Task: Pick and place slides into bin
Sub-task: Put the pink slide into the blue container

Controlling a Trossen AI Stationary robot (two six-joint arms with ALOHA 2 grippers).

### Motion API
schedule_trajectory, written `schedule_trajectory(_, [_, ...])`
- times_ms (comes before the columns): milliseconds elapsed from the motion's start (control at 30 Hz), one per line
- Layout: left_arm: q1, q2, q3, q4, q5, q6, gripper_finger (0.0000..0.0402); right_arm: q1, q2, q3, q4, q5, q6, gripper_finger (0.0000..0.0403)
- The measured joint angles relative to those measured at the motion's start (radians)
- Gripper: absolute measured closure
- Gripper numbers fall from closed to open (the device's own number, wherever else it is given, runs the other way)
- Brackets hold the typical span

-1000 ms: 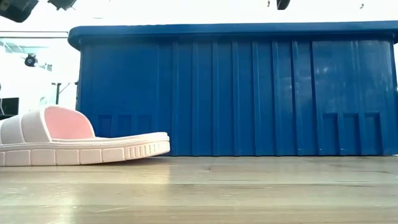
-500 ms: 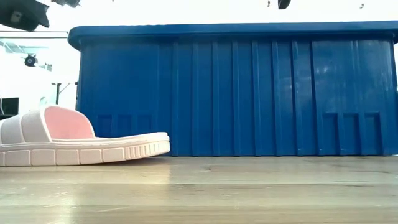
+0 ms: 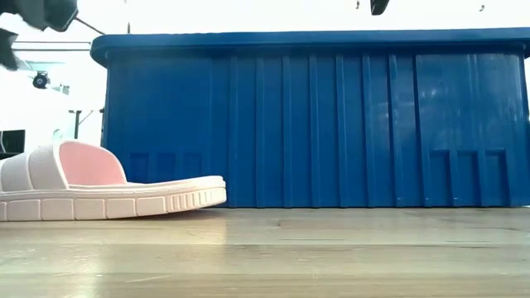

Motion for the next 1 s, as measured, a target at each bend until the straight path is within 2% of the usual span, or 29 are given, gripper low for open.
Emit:
schedule_trajectory(133, [-0.047, 0.041, -0.042, 0.000, -0.031, -0.105, 0.0184, 0.000, 0.000, 0.000, -0.013, 0.000, 0.001, 0.0344])
schedule_trajectory(233, [-0.074, 0.073, -0.047, 0.009, -0.091, -0.174, 0.0184, 0.000, 0.000, 0.000, -0.013, 0.000, 0.004, 0.0342])
schedule_trajectory(367, [-0.098, 0.118, -0.052, 0.010, -0.113, -0.200, 0.0184, 0.000, 0.000, 0.000, -0.014, 0.000, 0.003, 0.0343])
schedule_trajectory(567, [-0.157, 0.223, -0.065, 0.029, -0.202, -0.344, 0.0184, 0.000, 0.000, 0.000, -0.014, 0.000, 0.003, 0.0342])
schedule_trajectory(667, [-0.176, 0.279, -0.072, 0.035, -0.205, -0.397, 0.0184, 0.000, 0.000, 0.000, -0.014, 0.000, 0.006, 0.0341])
schedule_trajectory(1000, [-0.177, 0.421, -0.074, 0.152, -0.225, -0.430, 0.0184, 0.000, 0.000, 0.000, -0.014, 0.000, 0.000, 0.0341])
